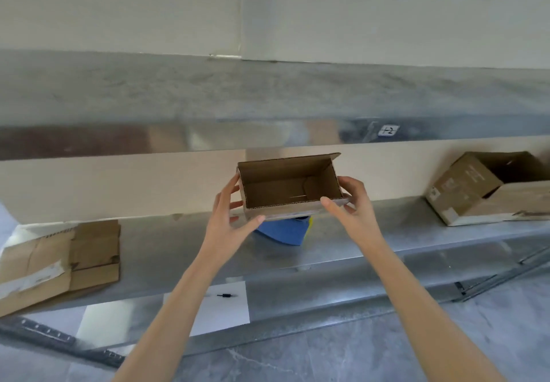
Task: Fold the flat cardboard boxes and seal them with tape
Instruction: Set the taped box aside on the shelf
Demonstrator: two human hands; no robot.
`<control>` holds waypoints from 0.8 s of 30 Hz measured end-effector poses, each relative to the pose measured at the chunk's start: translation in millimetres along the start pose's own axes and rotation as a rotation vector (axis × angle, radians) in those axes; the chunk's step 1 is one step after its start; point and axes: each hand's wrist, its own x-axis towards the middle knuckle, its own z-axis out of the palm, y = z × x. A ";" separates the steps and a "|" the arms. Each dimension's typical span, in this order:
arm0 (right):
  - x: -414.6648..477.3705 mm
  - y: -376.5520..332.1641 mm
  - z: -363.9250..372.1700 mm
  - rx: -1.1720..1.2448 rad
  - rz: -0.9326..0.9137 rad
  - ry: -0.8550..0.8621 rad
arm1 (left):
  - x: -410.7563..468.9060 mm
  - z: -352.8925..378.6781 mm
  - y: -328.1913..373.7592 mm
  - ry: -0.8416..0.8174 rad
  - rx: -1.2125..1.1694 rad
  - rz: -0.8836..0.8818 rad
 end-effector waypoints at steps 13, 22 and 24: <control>43.6 79.7 -224.8 -0.120 0.073 0.021 | 22.0 255.8 38.9 -0.007 -0.068 -0.051; 63.6 134.3 -285.7 -0.126 0.201 0.013 | 28.5 337.0 41.1 -0.051 -0.043 -0.191; 67.8 141.0 -289.4 -0.133 0.222 0.022 | 34.0 343.0 40.4 -0.072 -0.020 -0.217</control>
